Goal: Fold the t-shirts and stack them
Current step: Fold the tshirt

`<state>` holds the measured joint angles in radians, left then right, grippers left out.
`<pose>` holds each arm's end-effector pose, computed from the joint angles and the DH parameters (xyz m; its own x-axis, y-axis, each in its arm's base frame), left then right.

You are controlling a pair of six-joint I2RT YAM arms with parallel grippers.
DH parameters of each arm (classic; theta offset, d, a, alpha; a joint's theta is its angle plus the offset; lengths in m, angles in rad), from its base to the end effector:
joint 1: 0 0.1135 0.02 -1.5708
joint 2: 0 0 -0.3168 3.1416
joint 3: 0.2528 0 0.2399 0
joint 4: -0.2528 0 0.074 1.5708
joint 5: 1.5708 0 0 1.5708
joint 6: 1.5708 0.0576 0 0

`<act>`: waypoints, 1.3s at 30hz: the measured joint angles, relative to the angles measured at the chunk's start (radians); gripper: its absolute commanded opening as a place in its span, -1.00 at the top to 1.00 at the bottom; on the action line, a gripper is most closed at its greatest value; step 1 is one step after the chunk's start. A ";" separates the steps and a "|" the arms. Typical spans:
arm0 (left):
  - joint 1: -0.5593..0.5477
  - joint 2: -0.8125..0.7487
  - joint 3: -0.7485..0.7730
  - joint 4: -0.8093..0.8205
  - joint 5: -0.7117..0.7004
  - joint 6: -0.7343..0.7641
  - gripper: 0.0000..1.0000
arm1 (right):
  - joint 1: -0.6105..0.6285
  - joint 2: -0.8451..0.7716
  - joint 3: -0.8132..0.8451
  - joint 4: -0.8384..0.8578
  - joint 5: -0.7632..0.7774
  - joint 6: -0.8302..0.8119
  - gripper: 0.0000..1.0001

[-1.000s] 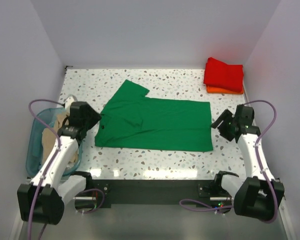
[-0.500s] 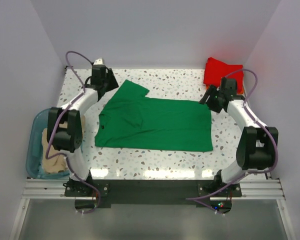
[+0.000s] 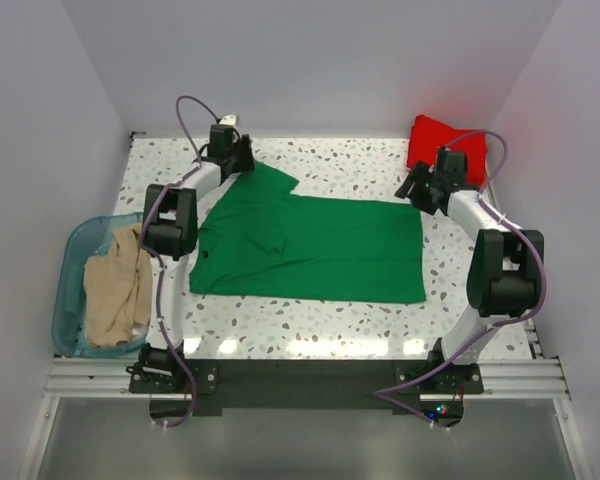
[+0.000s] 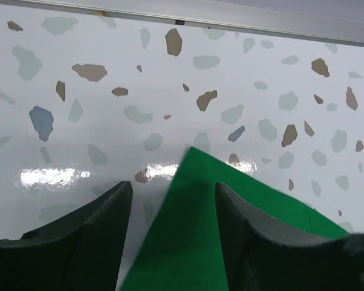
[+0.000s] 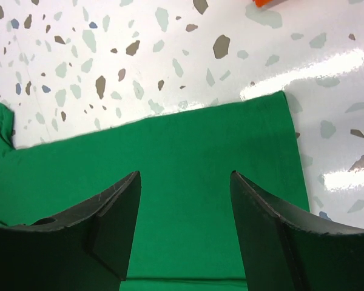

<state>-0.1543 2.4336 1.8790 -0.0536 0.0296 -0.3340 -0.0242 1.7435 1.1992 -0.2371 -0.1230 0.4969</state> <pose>0.5903 -0.0935 0.1730 -0.5916 -0.2396 -0.7698 -0.0173 0.9584 -0.2850 0.3974 -0.0026 0.2643 -0.6490 0.4890 -0.5829 0.2802 0.8659 0.4144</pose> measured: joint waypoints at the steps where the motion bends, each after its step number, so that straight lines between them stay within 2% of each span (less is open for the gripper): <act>1: 0.000 0.004 0.007 0.003 0.002 0.002 -0.24 | 0.000 0.000 0.000 0.014 0.000 0.000 -0.27; 12: -0.021 0.033 0.023 0.051 0.023 0.018 0.07 | 0.000 0.002 0.000 0.043 0.029 -0.008 -0.27; 21: -0.049 0.034 0.006 0.072 0.026 0.030 0.59 | 0.000 0.012 0.003 0.027 0.066 -0.027 -0.29; 25: -0.049 0.034 0.004 0.074 0.024 0.032 0.91 | 0.000 0.071 0.038 0.001 0.104 -0.047 -0.29; 27: -0.049 0.034 0.003 0.074 0.022 0.031 1.00 | -0.001 0.109 0.058 -0.016 0.121 -0.055 -0.29; 35: -0.049 0.009 -0.027 0.074 0.013 0.032 1.00 | -0.016 0.208 0.129 -0.075 0.165 -0.072 -0.27; 39: -0.049 0.006 -0.027 0.075 0.012 0.031 1.00 | -0.020 0.252 0.185 -0.084 0.180 -0.072 -0.12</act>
<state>-0.2035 2.4397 1.8515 0.0216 0.0418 -0.3027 -0.0444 1.9953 1.3838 -0.3210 0.0566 0.4244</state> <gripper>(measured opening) 0.028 0.602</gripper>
